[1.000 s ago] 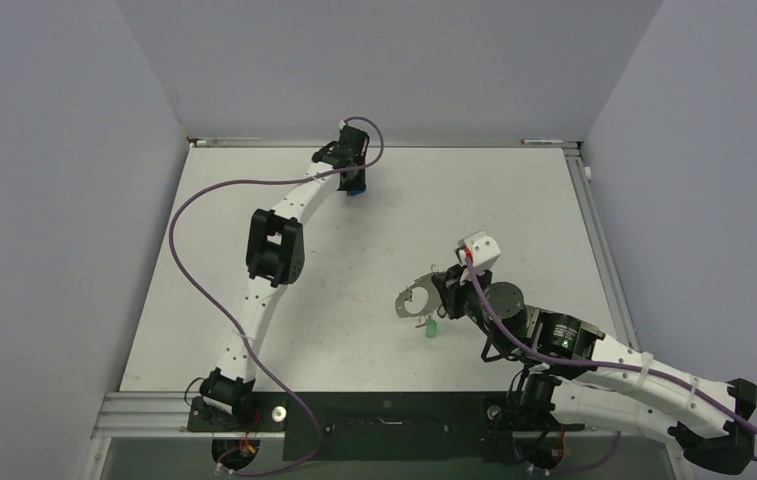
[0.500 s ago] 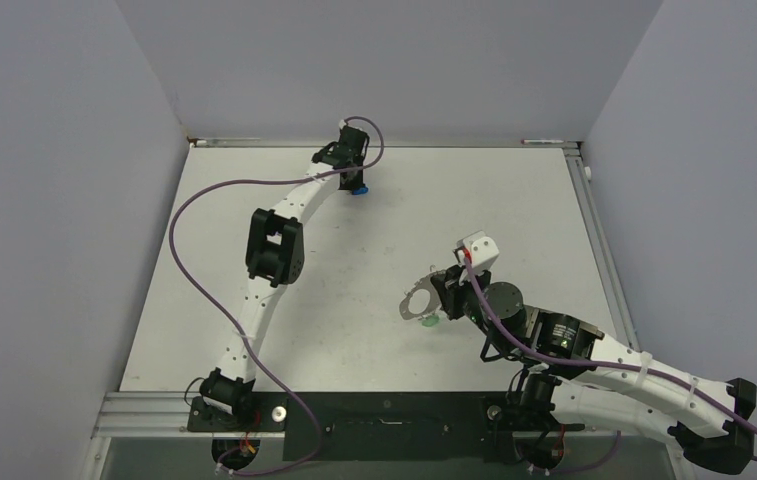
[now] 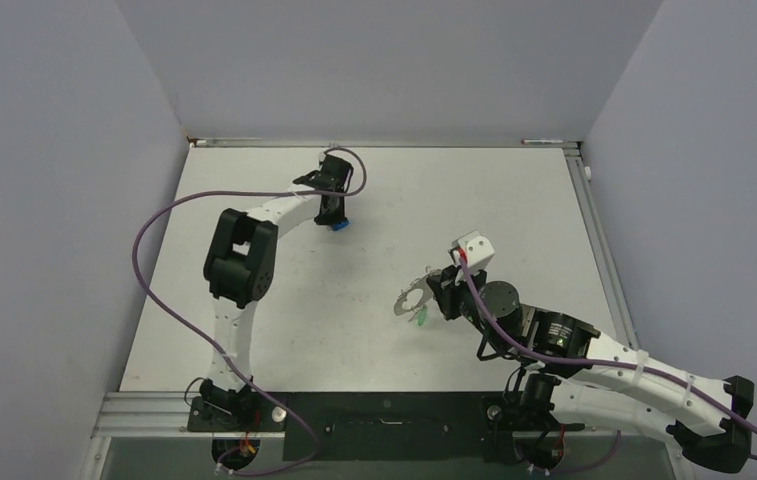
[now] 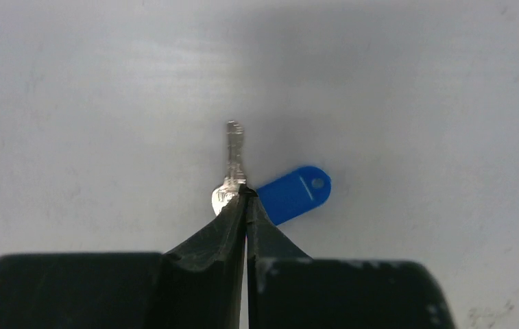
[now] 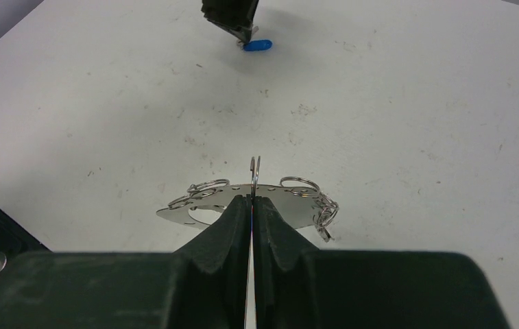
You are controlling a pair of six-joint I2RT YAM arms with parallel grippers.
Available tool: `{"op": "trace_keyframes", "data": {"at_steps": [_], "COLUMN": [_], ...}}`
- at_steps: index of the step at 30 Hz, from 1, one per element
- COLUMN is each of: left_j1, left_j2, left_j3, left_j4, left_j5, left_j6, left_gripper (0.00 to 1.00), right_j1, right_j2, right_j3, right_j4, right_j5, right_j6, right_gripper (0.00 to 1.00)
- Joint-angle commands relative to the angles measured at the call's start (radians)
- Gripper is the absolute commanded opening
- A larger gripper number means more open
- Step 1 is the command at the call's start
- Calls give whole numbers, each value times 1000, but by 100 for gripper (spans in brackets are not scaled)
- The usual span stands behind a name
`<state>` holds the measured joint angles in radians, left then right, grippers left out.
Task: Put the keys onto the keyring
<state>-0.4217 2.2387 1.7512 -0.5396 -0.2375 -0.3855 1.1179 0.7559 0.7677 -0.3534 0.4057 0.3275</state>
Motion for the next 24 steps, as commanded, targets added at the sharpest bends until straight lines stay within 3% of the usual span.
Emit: {"op": "trace_keyframes", "data": {"at_steps": [1,8,17,24], "left_j1": [-59,-261,-301,-311], "left_j2": [-211,-366,-532,-634], "left_j3": [-229,-490,-740,-839], "left_j4": [116,105,187,207], "left_j5": [-49,-227,-167,-137], "left_j6": [-31,-10,-99,-114], "left_gripper": [0,0,0,32], "right_j1": [1,4,12,16], "right_j2": [8,37,32,28], "right_j3": [25,47,47,50], "right_j4": [50,35,43,32], "right_j5": [-7,-15,-33,-25], "right_j6": [11,15,44,46], "right_gripper": [5,5,5,5]}}
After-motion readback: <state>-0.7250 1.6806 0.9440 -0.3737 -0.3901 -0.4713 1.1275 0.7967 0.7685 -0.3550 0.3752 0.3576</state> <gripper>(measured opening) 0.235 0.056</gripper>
